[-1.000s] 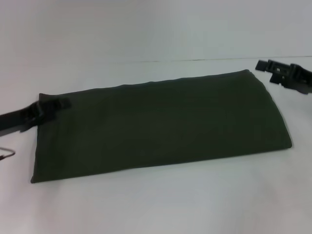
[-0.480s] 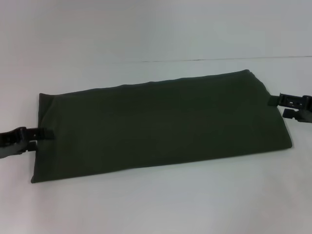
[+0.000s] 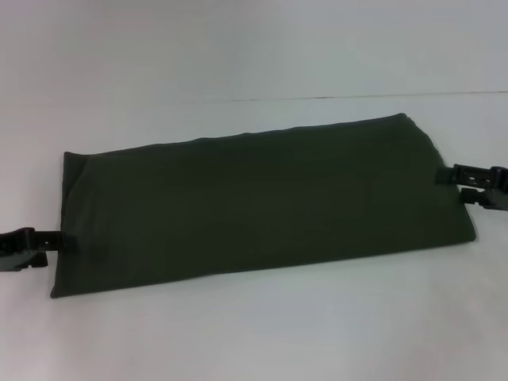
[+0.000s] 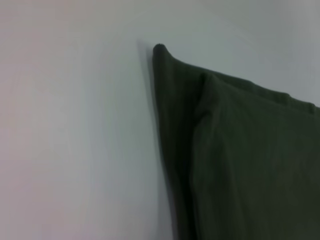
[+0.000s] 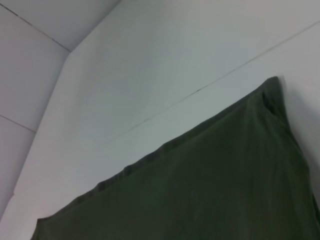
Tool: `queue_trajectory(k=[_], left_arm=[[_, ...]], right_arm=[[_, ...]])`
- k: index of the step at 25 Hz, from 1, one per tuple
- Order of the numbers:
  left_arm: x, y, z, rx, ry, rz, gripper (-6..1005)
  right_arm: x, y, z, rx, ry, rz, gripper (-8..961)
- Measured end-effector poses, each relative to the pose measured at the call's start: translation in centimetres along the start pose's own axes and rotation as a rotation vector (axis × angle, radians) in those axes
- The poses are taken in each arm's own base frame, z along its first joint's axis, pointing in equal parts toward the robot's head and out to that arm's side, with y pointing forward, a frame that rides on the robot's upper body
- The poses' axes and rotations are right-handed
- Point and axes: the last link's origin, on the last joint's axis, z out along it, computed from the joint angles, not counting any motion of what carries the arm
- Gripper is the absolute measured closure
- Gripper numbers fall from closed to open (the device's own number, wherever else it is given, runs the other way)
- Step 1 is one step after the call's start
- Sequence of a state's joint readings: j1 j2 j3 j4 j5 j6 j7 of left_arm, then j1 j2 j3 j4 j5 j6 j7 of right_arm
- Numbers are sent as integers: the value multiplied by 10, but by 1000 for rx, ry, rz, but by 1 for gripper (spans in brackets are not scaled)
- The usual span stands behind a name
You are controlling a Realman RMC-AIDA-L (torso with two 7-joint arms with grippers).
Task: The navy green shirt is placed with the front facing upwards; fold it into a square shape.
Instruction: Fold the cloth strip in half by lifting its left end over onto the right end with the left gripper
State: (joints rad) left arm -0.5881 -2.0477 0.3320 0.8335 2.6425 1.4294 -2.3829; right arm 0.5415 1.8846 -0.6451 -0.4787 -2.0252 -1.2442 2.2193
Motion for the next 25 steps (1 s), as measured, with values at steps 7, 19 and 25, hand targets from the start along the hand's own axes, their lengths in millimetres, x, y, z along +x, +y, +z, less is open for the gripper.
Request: queue_trajectory(k=[7, 19, 25], left_arm=[[-4, 4, 2, -12, -40, 3, 272], [-4, 10, 9, 16, -95, 36, 273], [-4, 13, 12, 15, -108, 46, 289]], right_arm=[[1, 0, 1, 3, 10, -5, 30], [1, 3, 5, -5, 14, -15, 31], [1, 4, 5, -6, 14, -16, 30]])
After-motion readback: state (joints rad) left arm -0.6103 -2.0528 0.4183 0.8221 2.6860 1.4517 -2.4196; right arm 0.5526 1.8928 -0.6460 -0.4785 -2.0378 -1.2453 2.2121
